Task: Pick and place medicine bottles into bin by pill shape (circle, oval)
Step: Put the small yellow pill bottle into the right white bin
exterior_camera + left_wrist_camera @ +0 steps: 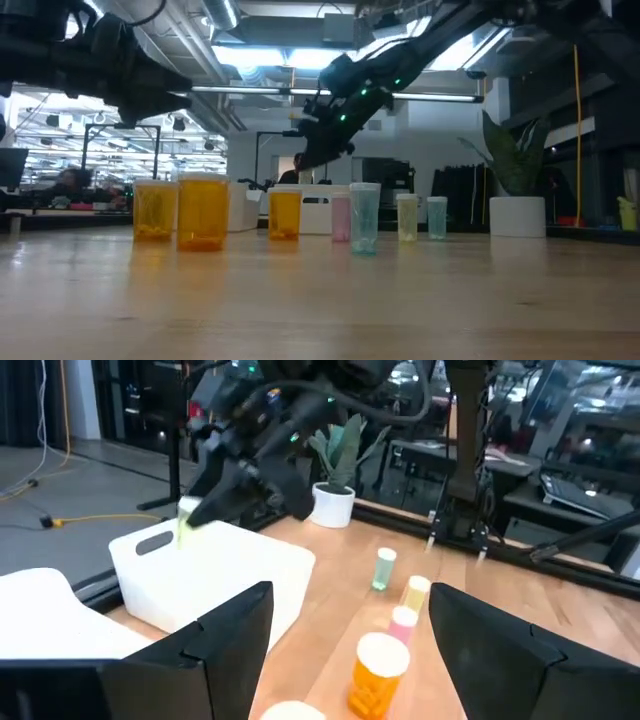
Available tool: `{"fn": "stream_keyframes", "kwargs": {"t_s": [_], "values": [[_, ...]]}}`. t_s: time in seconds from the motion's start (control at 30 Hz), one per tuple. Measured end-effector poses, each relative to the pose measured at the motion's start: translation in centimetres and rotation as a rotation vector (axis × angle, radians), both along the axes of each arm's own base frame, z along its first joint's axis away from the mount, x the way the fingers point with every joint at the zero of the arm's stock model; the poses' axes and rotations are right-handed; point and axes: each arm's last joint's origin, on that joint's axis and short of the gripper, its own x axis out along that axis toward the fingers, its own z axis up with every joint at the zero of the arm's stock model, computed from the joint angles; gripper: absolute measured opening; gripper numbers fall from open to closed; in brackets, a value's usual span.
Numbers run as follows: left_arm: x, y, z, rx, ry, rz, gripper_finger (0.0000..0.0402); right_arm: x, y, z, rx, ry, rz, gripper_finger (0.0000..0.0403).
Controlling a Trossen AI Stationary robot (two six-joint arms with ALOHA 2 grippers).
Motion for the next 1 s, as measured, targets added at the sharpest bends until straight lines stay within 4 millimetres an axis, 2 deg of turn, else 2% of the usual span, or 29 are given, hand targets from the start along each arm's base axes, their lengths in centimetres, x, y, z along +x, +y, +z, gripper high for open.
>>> {"fn": "stream_keyframes", "kwargs": {"t_s": [0.3, 0.5, 0.73, 1.0], "values": [[1.0, 0.1, 3.2, 0.005, -0.011, 0.0, 0.026, 0.8, -0.5, -2.2, 0.05, 0.017, -0.036, 0.0112], [1.7, 0.3, 2.8, -0.002, 0.042, 0.021, 0.026, 0.8, -0.6, -2.1, 0.05, 0.011, -0.038, 0.0113], [1.9, 0.3, 2.6, -0.005, 0.063, 0.022, 0.026, 1.1, -0.7, -3.2, 0.065, 0.009, -0.025, 0.0113], [1.9, 0.3, 2.6, -0.004, 0.063, 0.023, 0.026, 1.1, -0.9, -2.9, 0.083, -0.022, -0.06, 0.0113]]}}
